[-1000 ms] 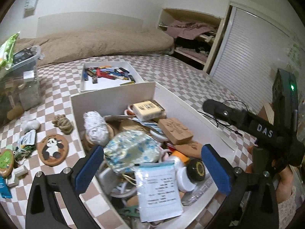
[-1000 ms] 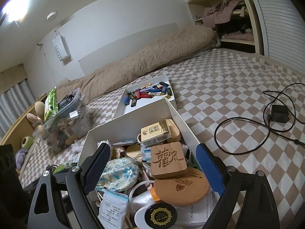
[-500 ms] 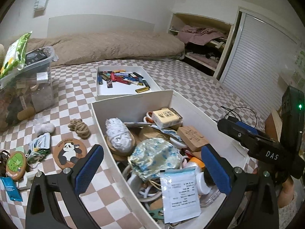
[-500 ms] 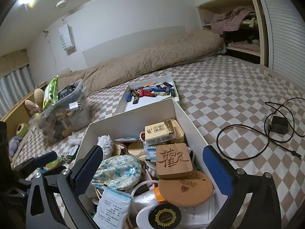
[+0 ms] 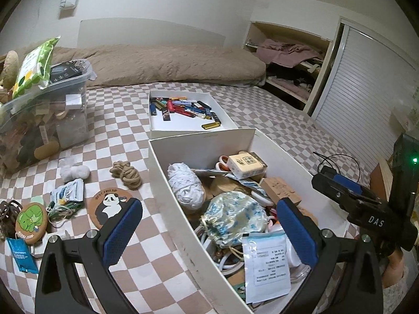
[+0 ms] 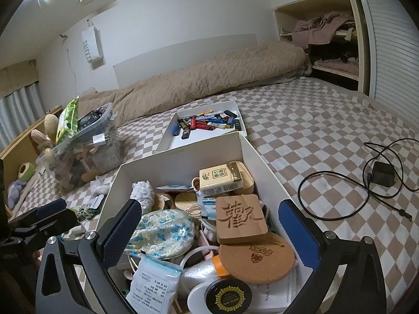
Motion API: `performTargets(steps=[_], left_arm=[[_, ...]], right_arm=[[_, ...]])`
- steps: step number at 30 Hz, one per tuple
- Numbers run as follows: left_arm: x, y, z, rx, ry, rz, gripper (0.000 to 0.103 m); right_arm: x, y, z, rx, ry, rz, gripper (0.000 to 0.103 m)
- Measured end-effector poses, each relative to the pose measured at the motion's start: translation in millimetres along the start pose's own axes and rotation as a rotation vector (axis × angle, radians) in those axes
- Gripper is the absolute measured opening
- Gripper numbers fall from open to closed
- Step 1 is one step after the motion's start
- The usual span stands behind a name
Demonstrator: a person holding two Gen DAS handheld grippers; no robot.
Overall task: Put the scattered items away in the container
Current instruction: 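Withdraw both tools from the box back toward the scattered items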
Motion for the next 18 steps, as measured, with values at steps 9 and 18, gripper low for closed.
performTargets(steps=[9, 18], left_arm=[[-4.2, 7.6, 20.7, -0.026, 0.019, -0.014, 0.103], [-7.9, 26.2, 54.5, -0.077, 0.039, -0.044, 0.103]], right_arm=[[-1.0, -4.6, 14.6, -0.008, 0.029, 0.0, 0.103], [-1.3, -8.9, 48.9, -0.069, 0.048, -0.016, 0.103]])
Point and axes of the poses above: each gripper's, at about its wrist camera, not at the fingertips, and y roughly against the way its jaws point, z to its left, x to its underside, the point moved 4 cm from there along -y, roughly the way its jaws point, and after that the axes turned 12 degrees about y, right-handed, at the moved point
